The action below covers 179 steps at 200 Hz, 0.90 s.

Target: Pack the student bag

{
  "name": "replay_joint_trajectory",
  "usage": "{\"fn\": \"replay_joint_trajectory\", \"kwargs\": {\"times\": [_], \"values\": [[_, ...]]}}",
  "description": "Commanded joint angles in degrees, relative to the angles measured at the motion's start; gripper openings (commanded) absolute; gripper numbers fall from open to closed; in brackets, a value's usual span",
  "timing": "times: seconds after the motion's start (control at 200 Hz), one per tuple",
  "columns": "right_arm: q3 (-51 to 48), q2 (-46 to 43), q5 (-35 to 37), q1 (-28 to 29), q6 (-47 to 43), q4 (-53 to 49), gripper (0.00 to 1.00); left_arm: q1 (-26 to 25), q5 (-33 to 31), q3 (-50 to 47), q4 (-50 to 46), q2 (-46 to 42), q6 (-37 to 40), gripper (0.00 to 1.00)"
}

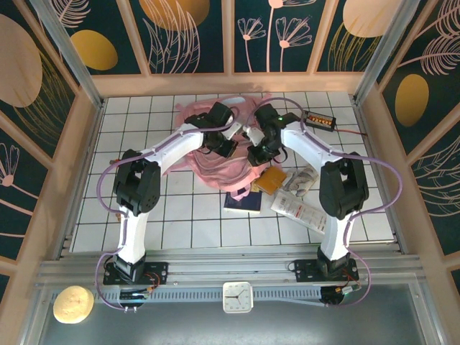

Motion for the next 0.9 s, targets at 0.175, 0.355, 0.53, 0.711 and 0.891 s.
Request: {"fn": "replay_joint_trajectory", "kwargs": {"times": [0.175,0.355,0.53,0.711,0.891], "values": [[4.3,0.7,-2.9,6.0,5.8,-6.4,0.0,0.4,-4.7,15.3,-5.4,2.3,-9.1,0.0],[3.0,-2.8,-0.9,5.7,3.7,-10.1,0.0,1.5,-8.1,14.8,-6.8,1.9,-10.0,0.0],[1.4,-7.1,-7.1,8.4,0.0,-10.7,0.0,1.9,-9.2,18.0,-7.5,4.3,-11.1,0.0],[-1.5,-5.4,-8.4,11.1,1.0,-7.0,0.0,1.9,-5.3,26.5,-9.3,8.5,-14.1,0.0],[-1.6,-3.1,-6.1,11.0,13.9,9.1,0.0,1.9,2.5,24.6,-6.9,8.0,-20.9,0.0]]}}
